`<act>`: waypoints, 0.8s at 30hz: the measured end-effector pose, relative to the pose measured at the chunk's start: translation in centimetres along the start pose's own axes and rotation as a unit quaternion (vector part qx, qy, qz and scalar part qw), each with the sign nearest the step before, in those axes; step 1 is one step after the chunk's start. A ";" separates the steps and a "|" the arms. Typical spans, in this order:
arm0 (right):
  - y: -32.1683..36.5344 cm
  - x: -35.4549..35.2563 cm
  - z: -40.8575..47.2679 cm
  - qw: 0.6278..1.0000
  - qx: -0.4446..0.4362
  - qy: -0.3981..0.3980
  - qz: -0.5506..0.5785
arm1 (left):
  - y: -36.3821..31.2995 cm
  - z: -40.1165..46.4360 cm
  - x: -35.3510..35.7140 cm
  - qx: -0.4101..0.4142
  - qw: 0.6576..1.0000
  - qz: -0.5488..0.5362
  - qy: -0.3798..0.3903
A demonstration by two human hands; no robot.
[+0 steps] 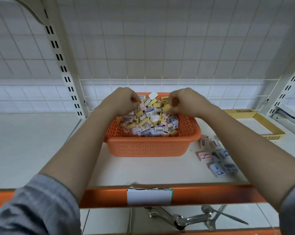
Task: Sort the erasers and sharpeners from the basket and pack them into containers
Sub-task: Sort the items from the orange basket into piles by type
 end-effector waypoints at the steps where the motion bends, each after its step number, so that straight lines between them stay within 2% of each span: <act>1: -0.2 -0.5 -0.5 0.997 0.010 -0.030 0.067 | 0.0 0.7 -0.1 -0.001 1.000 0.005 -0.001; 5: -0.9 -1.8 -3.0 0.952 0.053 -0.141 0.265 | -0.2 3.1 0.7 0.002 0.999 0.042 0.022; 9: -1.2 -2.1 -5.7 0.888 0.079 -0.205 0.405 | -0.2 4.3 2.6 0.019 0.993 0.060 0.097; 12: -1.4 -1.8 -7.0 0.871 0.095 -0.216 0.430 | -0.3 4.7 3.2 0.026 0.990 0.069 0.119; 16: -1.6 -1.5 -7.9 0.862 0.116 -0.221 0.442 | -0.3 5.0 3.3 0.025 0.991 0.071 0.109; 20: -1.5 -1.7 -8.5 0.852 0.123 -0.237 0.451 | -0.1 4.3 1.6 0.014 0.995 0.068 0.069; 24: -1.6 -1.9 -9.1 0.825 0.134 -0.265 0.480 | -0.7 1.9 -0.5 0.009 1.000 0.009 0.015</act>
Point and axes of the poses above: each hand's wrist, its own z-axis towards the middle knuckle, its own x-axis out of the palm, y = z × x, the point moved 8 cm from there along z, towards the middle knuckle, and after that the axes turned 12 degrees about z, right-handed, at the moved point
